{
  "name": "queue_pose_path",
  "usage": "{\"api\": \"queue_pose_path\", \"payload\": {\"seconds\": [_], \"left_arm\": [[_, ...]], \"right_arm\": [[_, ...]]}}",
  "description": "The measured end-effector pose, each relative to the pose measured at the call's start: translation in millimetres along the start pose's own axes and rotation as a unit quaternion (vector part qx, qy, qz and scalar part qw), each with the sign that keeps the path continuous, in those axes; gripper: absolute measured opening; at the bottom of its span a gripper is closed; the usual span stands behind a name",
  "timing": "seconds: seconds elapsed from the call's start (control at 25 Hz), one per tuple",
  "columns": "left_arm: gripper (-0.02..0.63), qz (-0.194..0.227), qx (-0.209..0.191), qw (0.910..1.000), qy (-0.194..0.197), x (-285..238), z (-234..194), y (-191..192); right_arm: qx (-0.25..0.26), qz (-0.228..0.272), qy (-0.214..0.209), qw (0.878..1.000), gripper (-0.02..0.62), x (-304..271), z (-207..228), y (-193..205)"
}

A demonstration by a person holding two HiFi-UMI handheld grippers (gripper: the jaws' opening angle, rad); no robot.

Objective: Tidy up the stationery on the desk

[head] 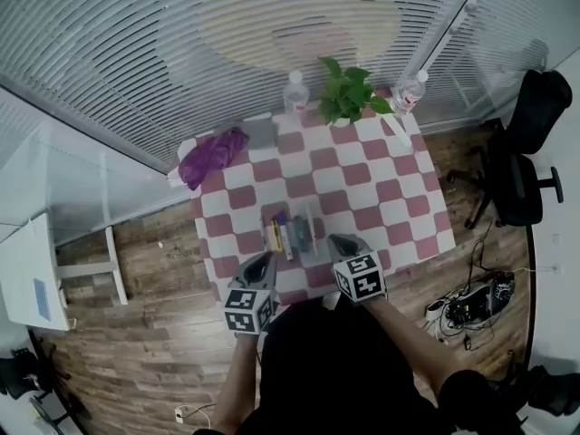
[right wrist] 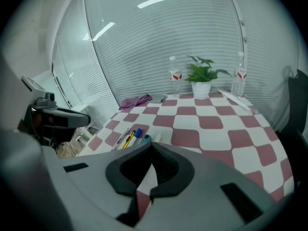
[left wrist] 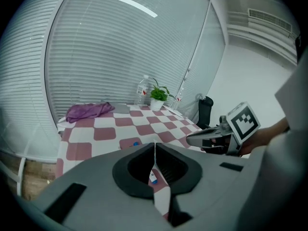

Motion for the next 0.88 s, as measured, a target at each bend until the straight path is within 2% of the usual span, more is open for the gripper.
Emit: {"api": "queue_pose_path", "payload": {"seconds": [0.2,0.36,0.64,0.88], "left_arm": [[0.037,0.032,-0.009,0.9994,-0.002,12.5,2.7,-26.4],[0.037,0.059,-0.016,0.9981,-0.006,26.2,17.8,-40.9],[0.037,0.087,-0.008,0.996,-0.019,50.0,65.9,-39.9],[0.037,0.105,-0.009,0.9941,-0.023,75.0,108.9,-32.1]], "right_arm": [[-0.003,0.065,0.001,0.998,0.021,33.5,8.4,-23.1],[-0.005,0.117,-0.021,0.993,0.021,62.9,8.5,-27.9],[0.027,0.161,-0.06,0.985,0.021,122.6,-0.5,-26.3],[0.088,0.195,-0.093,0.972,0.021,177.1,-12.7,-36.9]]}}
Point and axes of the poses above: the fingertips, and each gripper's own axes: x backward along the fingers, z to its right, y out of its underside, the point moved 5 cm from there along x, backward along the fingers, and after that the axes turned 3 degrees about -y, right-handed, at the moved point
